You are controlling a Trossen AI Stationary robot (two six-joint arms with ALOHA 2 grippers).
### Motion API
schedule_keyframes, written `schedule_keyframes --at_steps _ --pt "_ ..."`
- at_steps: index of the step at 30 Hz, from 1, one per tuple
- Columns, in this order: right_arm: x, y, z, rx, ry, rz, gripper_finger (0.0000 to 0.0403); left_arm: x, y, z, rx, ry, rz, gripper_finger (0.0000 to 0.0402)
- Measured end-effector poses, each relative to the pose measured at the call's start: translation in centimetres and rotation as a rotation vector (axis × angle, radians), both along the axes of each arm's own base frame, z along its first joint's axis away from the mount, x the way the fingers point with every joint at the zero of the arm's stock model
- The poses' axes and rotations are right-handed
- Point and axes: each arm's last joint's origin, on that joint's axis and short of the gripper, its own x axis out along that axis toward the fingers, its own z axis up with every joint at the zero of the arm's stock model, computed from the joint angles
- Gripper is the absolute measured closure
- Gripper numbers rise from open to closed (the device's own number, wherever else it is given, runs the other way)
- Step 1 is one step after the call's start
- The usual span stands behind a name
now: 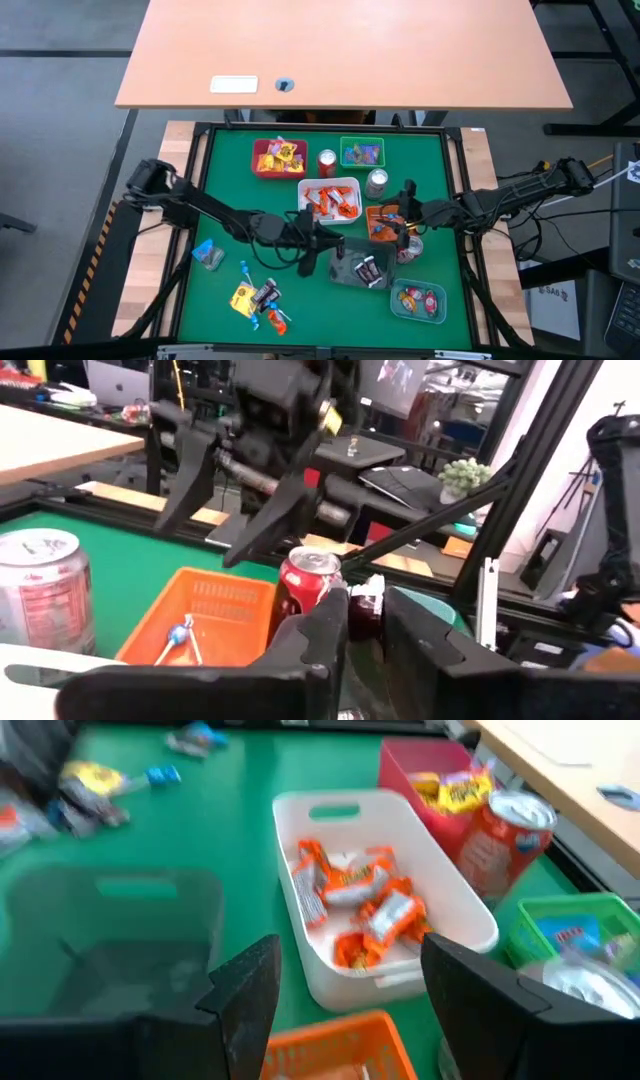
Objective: Sort candy
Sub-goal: Put the brown chocolate bar into the black bin, then put the light blue candy into the orange bin
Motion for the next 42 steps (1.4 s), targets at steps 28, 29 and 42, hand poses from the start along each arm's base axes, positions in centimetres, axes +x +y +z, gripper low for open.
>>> schedule_keyframes --at_steps 28,29,42 --pt "0.8 1.4 2.0 0.32 -0.186 0.327 0.0162 -4.5 -1.0 -0.9 0.125 0.536 -0.19 0.0252" --pt "0.8 1.4 2.1 0.32 -0.187 0.328 0.0162 -5.2 -1.3 -0.9 0.142 0.588 -0.207 0.0252" --pt "0.8 1.4 2.1 0.318 -0.188 0.329 0.0162 -11.8 -4.4 -3.3 0.464 1.081 -0.536 0.0252"
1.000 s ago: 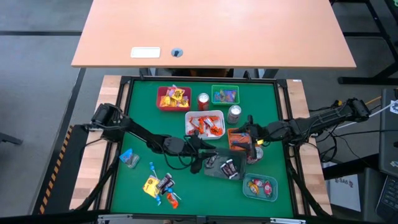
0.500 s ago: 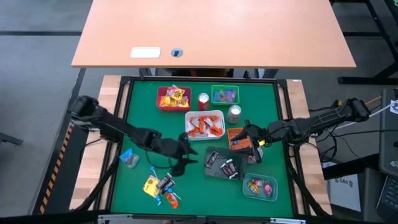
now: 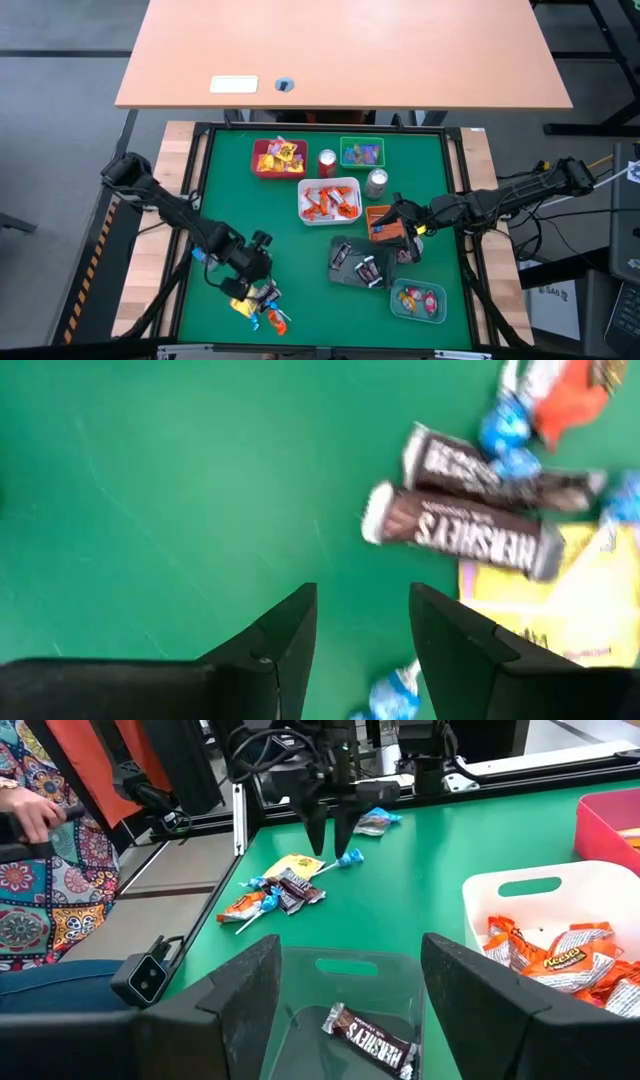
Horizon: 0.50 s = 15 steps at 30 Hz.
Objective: Sort candy
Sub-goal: Put the light blue candy into the orange bin
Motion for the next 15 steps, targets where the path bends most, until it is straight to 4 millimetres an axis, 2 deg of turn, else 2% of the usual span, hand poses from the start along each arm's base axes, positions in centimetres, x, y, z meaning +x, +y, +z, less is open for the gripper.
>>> schedule_keyframes --at_steps 9,15 --pt "0.0 0.0 0.0 -0.004 -0.001 0.001 0.0162 -0.8 -0.7 -0.1 0.064 0.013 -0.16 0.0253" --pt "0.0 0.0 0.0 -0.004 -0.001 0.0 0.0162 -1.8 -0.6 -1.4 0.083 0.057 -0.197 0.0253"
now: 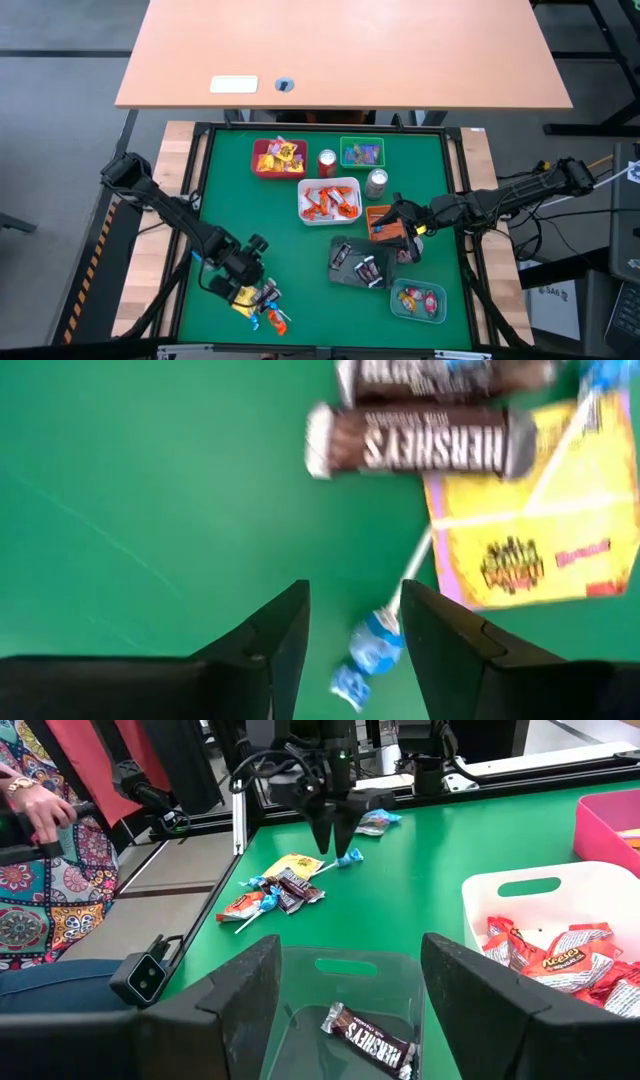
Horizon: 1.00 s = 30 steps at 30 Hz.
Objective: Sort candy
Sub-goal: Put the light blue candy into the orange bin
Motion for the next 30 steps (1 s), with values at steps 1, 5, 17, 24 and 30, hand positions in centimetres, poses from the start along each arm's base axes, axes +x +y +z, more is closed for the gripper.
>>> schedule_keyframes --at_steps 1,5,17,24,30 --pt "0.0 0.0 0.0 0.0 0.0 0.0 0.0162 -0.2 0.0 -0.2 0.002 0.009 -0.005 0.0253" --pt "0.0 0.0 0.0 0.0 0.0 0.0 0.0162 -0.5 0.1 -0.7 0.001 0.018 -0.015 0.0253" --pt "0.0 0.0 0.0 0.0 0.0 0.0 0.0162 -1.2 -0.1 -2.2 -0.023 -0.001 -0.089 0.0253" --pt "0.0 0.0 0.0 0.0 0.0 0.0 0.0162 -1.5 0.1 -3.0 -0.032 -0.017 -0.091 0.0253" --pt "0.0 0.0 0.0 0.0 0.0 0.0 0.0162 -1.8 0.4 -3.5 -0.021 0.0 -0.091 0.028"
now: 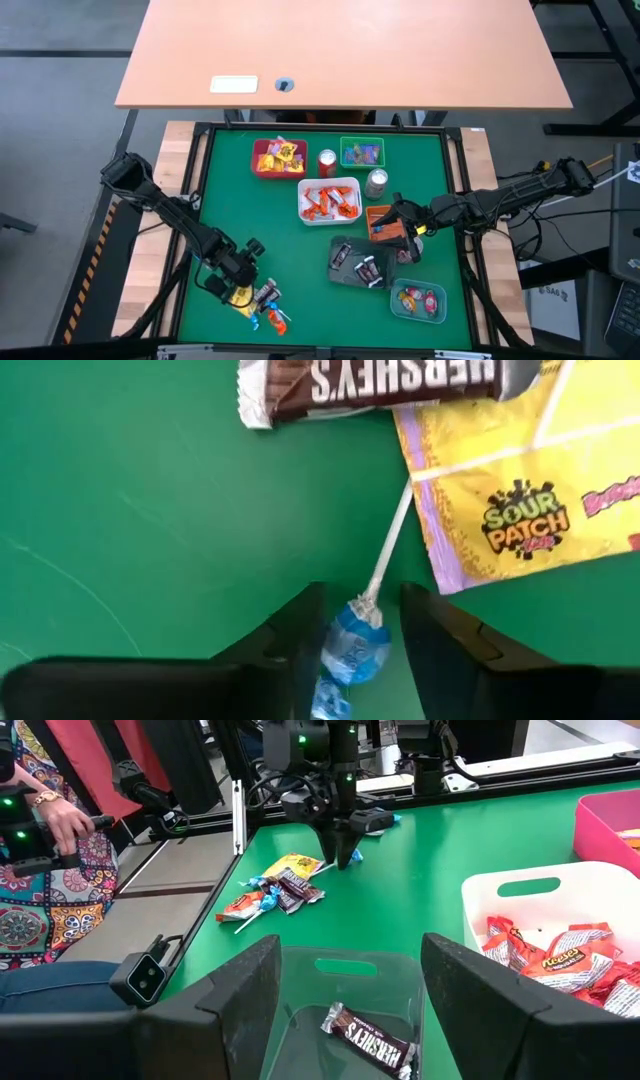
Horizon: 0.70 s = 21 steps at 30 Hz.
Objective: Sort candy
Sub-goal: Put the light blue candy into the orange bin
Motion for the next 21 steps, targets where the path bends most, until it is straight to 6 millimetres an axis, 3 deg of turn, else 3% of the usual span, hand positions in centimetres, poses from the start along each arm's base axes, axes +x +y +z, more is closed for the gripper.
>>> schedule_keyframes --at_steps 10,21 --pt "0.0 0.0 0.0 0.0 0.0 0.0 0.0162 0.1 0.1 0.0 -0.006 -0.002 0.015 0.0351" --pt "0.0 0.0 0.0 0.0 0.0 0.0 0.0162 1.6 1.1 0.3 -0.102 -0.047 0.238 0.0389"
